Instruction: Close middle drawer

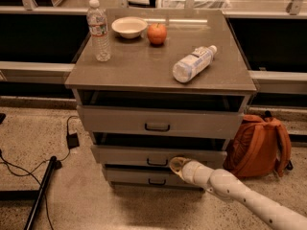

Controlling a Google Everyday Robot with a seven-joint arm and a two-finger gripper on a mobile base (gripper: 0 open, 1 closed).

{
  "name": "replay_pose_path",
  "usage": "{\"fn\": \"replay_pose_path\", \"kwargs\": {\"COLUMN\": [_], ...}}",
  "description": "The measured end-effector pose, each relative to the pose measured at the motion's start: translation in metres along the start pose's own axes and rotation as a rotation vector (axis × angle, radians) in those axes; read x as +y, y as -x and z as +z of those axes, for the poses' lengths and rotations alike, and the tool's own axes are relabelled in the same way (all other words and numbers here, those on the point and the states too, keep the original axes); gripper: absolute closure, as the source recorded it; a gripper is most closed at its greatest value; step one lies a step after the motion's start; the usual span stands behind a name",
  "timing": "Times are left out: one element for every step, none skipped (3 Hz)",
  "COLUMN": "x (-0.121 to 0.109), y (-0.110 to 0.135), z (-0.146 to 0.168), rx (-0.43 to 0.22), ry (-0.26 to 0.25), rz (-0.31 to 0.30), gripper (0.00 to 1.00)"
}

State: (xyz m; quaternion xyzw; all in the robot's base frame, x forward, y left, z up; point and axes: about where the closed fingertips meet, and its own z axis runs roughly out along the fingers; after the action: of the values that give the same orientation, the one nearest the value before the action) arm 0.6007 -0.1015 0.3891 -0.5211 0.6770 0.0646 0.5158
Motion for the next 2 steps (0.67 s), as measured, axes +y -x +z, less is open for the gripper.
{"fn": "replay_pose_path", "kwargs": {"x": [-0.0076,-0.0124], "y": [-0.0046,-0.0137], "z": [0.0043,0.0111], "rx": [-0.003,-0.025], "ry": [0.02,0.071], "rz": [-0.023,-0.006], "gripper": [1.0,1.0]}}
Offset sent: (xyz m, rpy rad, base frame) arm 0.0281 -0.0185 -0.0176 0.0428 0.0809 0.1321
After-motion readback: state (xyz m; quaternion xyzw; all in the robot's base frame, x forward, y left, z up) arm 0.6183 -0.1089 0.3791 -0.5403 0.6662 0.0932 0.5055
